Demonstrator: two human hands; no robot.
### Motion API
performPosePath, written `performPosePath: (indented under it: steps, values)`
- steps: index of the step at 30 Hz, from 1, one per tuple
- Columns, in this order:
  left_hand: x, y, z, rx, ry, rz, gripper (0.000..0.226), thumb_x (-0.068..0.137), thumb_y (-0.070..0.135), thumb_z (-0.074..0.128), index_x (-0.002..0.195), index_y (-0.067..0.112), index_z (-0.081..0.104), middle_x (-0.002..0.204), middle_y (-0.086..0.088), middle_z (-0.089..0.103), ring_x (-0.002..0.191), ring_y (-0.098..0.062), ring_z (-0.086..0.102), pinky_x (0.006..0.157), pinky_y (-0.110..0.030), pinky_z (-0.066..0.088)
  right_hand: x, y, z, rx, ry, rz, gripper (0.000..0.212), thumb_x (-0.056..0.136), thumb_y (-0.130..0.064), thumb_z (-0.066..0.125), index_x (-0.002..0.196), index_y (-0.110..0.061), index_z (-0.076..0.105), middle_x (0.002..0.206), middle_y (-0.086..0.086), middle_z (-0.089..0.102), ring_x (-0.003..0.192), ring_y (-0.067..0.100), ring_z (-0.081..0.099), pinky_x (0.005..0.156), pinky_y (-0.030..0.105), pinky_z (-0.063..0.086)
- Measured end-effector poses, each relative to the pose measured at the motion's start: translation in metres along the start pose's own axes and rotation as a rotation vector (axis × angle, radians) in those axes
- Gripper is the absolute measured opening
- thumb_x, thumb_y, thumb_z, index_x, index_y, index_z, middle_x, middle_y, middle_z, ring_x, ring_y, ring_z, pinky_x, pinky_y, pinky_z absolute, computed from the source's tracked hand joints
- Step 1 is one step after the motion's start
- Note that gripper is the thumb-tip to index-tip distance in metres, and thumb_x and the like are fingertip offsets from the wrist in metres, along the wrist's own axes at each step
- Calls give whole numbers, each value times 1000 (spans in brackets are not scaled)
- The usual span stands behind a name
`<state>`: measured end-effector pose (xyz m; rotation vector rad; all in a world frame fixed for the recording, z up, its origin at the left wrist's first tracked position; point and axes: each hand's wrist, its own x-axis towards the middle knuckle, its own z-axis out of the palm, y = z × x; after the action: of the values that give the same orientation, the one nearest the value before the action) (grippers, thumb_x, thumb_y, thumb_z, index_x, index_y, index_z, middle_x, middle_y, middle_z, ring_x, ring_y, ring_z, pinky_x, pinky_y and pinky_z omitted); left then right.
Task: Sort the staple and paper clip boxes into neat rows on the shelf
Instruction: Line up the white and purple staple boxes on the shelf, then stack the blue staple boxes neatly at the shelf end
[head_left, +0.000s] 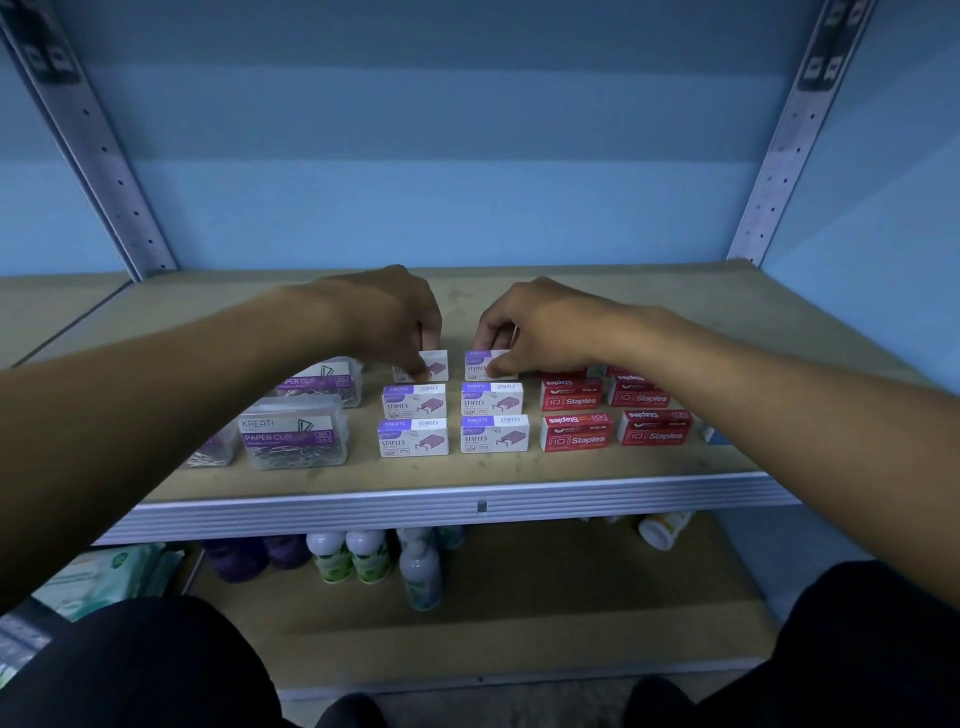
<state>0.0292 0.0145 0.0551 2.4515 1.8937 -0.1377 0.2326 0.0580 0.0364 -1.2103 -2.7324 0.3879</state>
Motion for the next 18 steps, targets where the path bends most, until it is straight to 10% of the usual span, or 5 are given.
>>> performPosePath:
  steps: [18]
  values:
    - [-7, 133, -20, -508, 338, 194, 13, 78, 34, 78, 89, 33, 71, 86, 21, 70, 75, 7, 63, 70, -18, 48, -171, 56, -49, 200, 425, 240, 14, 90, -25, 72, 98, -34, 78, 98, -21, 73, 95, -4, 66, 90, 23, 54]
